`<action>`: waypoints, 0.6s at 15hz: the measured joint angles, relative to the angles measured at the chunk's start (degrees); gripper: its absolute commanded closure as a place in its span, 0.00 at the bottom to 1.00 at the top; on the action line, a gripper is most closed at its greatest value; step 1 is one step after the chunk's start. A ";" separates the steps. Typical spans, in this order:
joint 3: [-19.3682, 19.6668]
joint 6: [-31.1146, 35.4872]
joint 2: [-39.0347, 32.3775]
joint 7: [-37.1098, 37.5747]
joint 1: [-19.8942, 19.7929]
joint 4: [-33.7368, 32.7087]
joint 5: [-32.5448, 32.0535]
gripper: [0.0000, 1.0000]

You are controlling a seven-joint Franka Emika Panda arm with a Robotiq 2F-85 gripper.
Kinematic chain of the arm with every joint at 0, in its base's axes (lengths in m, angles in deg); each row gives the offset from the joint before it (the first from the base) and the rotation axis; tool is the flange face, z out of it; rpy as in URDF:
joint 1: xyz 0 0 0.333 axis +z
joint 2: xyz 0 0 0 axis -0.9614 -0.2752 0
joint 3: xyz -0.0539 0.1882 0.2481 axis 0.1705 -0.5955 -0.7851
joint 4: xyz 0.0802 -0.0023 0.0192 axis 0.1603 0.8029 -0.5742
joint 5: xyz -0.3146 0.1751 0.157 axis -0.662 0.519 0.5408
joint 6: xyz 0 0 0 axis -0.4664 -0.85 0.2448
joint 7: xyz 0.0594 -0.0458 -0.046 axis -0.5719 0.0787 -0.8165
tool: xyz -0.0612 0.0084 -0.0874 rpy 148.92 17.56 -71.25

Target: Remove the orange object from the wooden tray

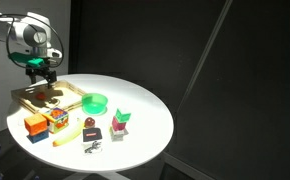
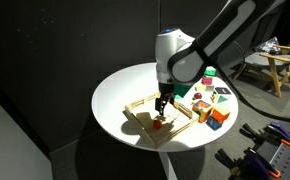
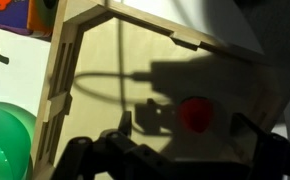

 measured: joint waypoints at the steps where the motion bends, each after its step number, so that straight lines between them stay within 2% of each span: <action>1: 0.05 0.36 -0.60 0.46 0.17 -0.17 0.00 0.00; 9: 1.28 3.62 -5.67 2.58 3.11 -3.22 0.00 0.00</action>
